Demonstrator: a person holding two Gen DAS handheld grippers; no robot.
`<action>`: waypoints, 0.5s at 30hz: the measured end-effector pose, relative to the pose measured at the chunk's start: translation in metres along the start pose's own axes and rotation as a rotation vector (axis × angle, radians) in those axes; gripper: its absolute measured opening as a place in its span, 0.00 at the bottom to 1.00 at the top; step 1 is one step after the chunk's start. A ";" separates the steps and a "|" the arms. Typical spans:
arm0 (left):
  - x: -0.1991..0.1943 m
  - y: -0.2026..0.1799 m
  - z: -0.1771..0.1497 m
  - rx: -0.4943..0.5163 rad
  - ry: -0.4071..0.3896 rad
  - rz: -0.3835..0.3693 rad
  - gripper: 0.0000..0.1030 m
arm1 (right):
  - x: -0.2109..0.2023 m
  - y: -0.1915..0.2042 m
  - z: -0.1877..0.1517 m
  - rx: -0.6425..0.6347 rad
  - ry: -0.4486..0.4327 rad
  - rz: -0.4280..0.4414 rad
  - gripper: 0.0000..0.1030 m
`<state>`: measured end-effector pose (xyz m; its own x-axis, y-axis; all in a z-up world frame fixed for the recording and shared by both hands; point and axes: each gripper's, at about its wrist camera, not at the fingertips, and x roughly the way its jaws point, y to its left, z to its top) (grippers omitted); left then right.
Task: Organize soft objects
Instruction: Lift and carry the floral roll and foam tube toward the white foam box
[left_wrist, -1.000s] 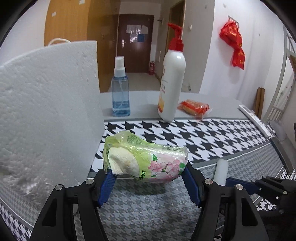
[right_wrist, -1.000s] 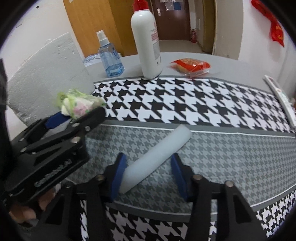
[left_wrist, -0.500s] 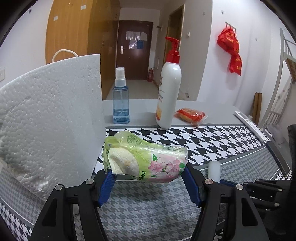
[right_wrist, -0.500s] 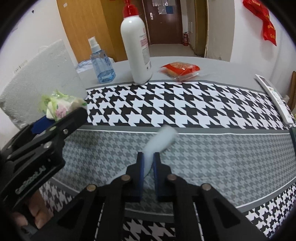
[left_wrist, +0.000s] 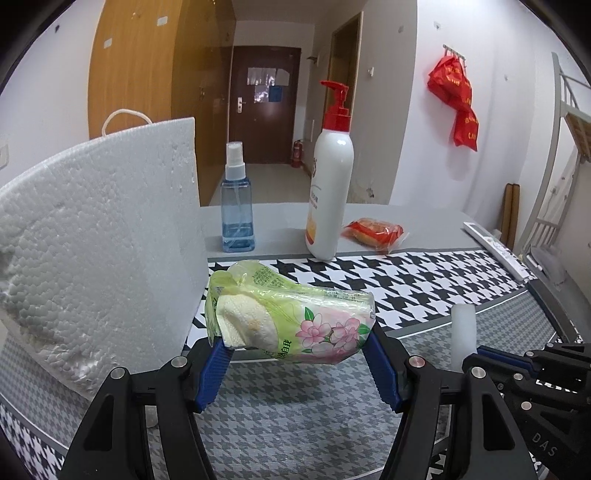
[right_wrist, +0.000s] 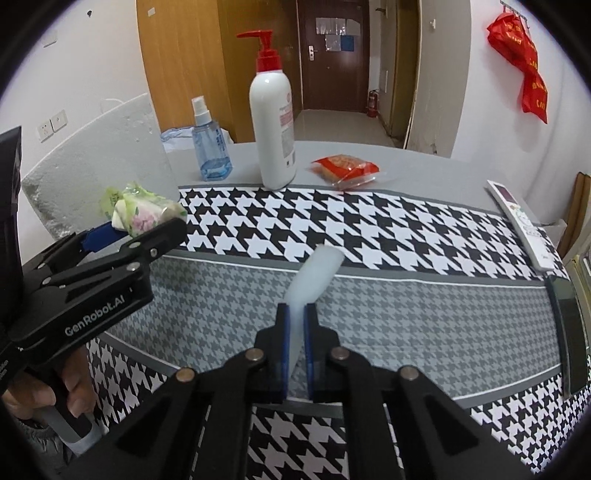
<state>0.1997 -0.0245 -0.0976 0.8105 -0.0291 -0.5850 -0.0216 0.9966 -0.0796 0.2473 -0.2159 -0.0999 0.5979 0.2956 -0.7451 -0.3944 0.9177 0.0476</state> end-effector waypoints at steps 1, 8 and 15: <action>-0.001 -0.001 0.000 0.001 -0.002 -0.001 0.66 | -0.003 0.000 -0.001 -0.002 -0.004 0.001 0.09; -0.022 -0.008 0.001 0.034 -0.061 -0.030 0.66 | -0.032 -0.002 -0.006 0.023 -0.066 0.010 0.09; -0.045 -0.011 0.003 0.046 -0.071 -0.078 0.66 | -0.059 -0.003 -0.008 0.042 -0.119 0.002 0.09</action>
<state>0.1650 -0.0342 -0.0678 0.8484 -0.1023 -0.5193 0.0682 0.9941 -0.0844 0.2074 -0.2381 -0.0613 0.6766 0.3245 -0.6610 -0.3676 0.9267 0.0787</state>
